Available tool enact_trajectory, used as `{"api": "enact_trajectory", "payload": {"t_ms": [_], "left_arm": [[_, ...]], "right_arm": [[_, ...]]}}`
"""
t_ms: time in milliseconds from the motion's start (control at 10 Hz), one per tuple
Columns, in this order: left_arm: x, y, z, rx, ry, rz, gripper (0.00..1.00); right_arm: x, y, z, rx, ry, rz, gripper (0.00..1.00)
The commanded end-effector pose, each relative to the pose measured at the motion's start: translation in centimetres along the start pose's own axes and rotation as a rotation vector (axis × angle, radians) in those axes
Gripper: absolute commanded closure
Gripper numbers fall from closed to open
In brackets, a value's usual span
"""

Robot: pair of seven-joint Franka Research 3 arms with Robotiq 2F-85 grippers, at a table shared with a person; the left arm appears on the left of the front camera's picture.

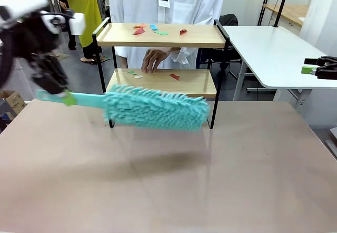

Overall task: Clean the shelf.
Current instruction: Clean the specific section of the Shelf indicated by the human with the Duster.

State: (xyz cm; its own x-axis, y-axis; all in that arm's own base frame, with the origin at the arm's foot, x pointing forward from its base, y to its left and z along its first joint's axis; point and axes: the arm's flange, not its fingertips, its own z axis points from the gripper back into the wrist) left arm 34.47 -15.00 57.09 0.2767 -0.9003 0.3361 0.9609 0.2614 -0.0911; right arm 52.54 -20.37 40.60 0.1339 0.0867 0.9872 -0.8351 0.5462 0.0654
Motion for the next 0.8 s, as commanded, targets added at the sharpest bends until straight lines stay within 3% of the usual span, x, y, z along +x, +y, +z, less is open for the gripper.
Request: {"api": "enact_trajectory", "payload": {"t_ms": [0,200,400,700], "left_arm": [[2.1,-1.8,-2.3,0.102,-0.115,0.136,0.87],[3.1,-1.7,-3.3,0.195,-0.199,0.235,0.87],[3.4,-1.4,-2.7,0.131,-0.162,0.208,0.87],[3.5,-1.4,-3.2,0.143,-0.176,0.217,0.87]], "right_arm": [[0.3,0.1,-0.2,0.001,0.001,0.006,0.00],[0.3,0.1,-0.2,0.001,0.001,0.006,0.00],[0.3,0.1,-0.2,0.001,0.001,0.006,0.00],[0.3,0.1,-0.2,0.001,0.001,0.006,0.00]]}}
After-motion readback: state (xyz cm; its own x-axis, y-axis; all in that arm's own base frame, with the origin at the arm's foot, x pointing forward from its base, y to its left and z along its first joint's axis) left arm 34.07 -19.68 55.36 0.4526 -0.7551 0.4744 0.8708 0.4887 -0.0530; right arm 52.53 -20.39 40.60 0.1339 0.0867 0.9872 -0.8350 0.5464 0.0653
